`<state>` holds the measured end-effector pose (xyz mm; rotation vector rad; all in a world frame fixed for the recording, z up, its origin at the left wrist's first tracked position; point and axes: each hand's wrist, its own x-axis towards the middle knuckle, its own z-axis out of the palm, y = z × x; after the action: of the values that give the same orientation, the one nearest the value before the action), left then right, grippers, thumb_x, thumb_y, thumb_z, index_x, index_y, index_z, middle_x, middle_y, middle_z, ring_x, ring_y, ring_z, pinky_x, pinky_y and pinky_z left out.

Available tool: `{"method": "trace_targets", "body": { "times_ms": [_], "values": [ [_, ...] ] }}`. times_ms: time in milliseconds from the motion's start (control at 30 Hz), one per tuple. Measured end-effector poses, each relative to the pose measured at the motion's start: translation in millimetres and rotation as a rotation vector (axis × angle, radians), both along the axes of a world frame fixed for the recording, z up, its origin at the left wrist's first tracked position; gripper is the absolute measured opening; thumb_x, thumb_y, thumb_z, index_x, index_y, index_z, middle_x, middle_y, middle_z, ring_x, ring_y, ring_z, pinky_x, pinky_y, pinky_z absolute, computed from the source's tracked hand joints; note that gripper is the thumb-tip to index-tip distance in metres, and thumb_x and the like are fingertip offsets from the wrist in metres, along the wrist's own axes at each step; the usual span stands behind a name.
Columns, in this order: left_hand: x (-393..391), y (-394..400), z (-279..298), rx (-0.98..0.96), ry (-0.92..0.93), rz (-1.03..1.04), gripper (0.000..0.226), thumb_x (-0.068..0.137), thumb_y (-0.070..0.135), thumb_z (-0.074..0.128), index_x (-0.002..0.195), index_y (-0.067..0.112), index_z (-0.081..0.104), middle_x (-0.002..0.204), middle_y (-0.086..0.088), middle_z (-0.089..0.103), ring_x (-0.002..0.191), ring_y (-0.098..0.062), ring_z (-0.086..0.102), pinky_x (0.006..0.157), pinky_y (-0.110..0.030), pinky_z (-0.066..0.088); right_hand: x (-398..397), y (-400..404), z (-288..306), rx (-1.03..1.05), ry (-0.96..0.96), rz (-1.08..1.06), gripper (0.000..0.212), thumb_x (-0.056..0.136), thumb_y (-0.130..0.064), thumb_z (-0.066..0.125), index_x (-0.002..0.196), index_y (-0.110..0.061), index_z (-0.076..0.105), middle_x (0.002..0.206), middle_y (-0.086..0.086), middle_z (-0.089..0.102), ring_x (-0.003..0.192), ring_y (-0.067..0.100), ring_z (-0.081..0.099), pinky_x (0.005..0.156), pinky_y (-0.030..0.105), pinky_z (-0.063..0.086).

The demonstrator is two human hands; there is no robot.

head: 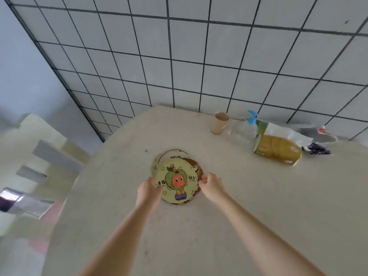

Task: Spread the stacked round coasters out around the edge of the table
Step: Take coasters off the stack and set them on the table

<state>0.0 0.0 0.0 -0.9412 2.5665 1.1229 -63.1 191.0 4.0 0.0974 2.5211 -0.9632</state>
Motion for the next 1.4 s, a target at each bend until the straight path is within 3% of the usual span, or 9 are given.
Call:
{"method": "trace_targets", "body": {
  "times_ms": [133,367,467,533,767,933,1033,1233,1400],
  "values": [
    [-24.1,-3.4,-13.8,0.041,-0.046,0.148,0.016,0.076,-0.002,0.044,0.081,0.006,0.057,0.073,-0.006,0.053,0.071,-0.025,0.046,0.058,-0.029,0.036,-24.9,-16.4,-15.2,-0.049,-0.066,-0.016,0.032,0.093,-0.018,0.054,0.120,-0.002,0.058,0.119,0.013,0.064,0.103,0.027,0.063,0.080,0.032,0.049],
    [-34.1,-2.7,-20.1,0.115,-0.029,0.338,0.033,0.068,0.000,0.050,0.054,0.023,0.030,0.053,0.001,0.033,0.057,-0.021,0.028,0.049,-0.029,0.018,-44.0,-27.2,-37.4,-0.019,-0.065,-0.062,0.026,0.090,-0.019,0.062,0.111,-0.004,0.061,0.116,0.013,0.061,0.103,0.025,0.057,0.086,0.033,0.047],
    [-38.4,-6.5,-22.4,0.210,-0.029,0.420,0.009,0.073,0.007,0.059,0.066,0.012,0.061,0.065,-0.005,0.054,0.065,-0.022,0.046,0.059,-0.032,0.046,-48.7,-26.9,-40.6,-0.063,-0.084,-0.087,0.014,0.086,-0.014,0.066,0.098,-0.006,0.067,0.099,0.007,0.066,0.102,0.026,0.060,0.079,0.031,0.049],
    [-41.2,-8.7,-25.6,0.226,-0.013,0.428,0.010,0.074,0.008,0.059,0.074,0.008,0.068,0.066,-0.006,0.058,0.064,-0.024,0.047,0.059,-0.029,0.042,-49.7,-28.4,-40.0,-0.084,-0.063,-0.095,0.008,0.085,-0.010,0.065,0.081,-0.017,0.064,0.088,-0.001,0.061,0.099,0.025,0.061,0.073,0.028,0.045],
    [-46.4,-8.4,-36.0,0.228,0.055,0.409,0.014,0.083,0.011,0.058,0.095,0.014,0.065,0.082,0.003,0.063,0.072,-0.015,0.057,0.054,-0.025,0.041,-43.8,-30.1,-47.1,-0.079,0.022,-0.103,0.016,0.086,-0.008,0.060,0.095,-0.018,0.053,0.097,-0.002,0.057,0.092,0.017,0.050,0.071,0.024,0.040],
    [-44.9,-12.9,-37.8,0.271,0.074,0.425,0.012,0.082,0.011,0.062,0.092,0.015,0.067,0.086,0.001,0.067,0.082,-0.020,0.061,0.059,-0.027,0.045,-37.9,-36.6,-41.4,-0.124,0.066,-0.148,0.014,0.089,-0.008,0.058,0.103,-0.013,0.054,0.092,-0.005,0.056,0.076,0.005,0.050,0.056,0.014,0.034],
    [-42.7,-18.7,-34.6,0.354,0.130,0.465,0.009,0.080,0.013,0.064,0.087,0.018,0.066,0.087,0.003,0.069,0.081,-0.015,0.062,0.057,-0.025,0.045,-35.4,-44.0,-32.0,-0.156,0.125,-0.165,0.013,0.090,-0.010,0.058,0.101,-0.016,0.055,0.091,-0.008,0.057,0.077,0.005,0.052,0.059,0.013,0.036],
    [-53.4,-65.2,-18.7,0.551,0.211,0.557,0.007,0.079,0.016,0.068,0.086,0.017,0.067,0.091,-0.003,0.071,0.089,-0.023,0.067,0.086,-0.045,0.056,-63.3,-84.0,-0.5,-0.232,0.171,-0.162,0.015,0.089,-0.013,0.061,0.095,-0.024,0.053,0.086,-0.014,0.059,0.080,0.003,0.058,0.060,0.013,0.039],
    [-90.7,-133.5,-6.3,0.523,0.276,0.555,0.004,0.080,0.013,0.067,0.081,0.017,0.065,0.089,-0.006,0.072,0.090,-0.027,0.068,0.087,-0.049,0.056,-109.0,-150.2,10.4,-0.265,0.145,-0.143,0.012,0.087,-0.015,0.064,0.091,-0.023,0.056,0.086,-0.009,0.061,0.078,0.007,0.060,0.058,0.020,0.047]
  ]
}}
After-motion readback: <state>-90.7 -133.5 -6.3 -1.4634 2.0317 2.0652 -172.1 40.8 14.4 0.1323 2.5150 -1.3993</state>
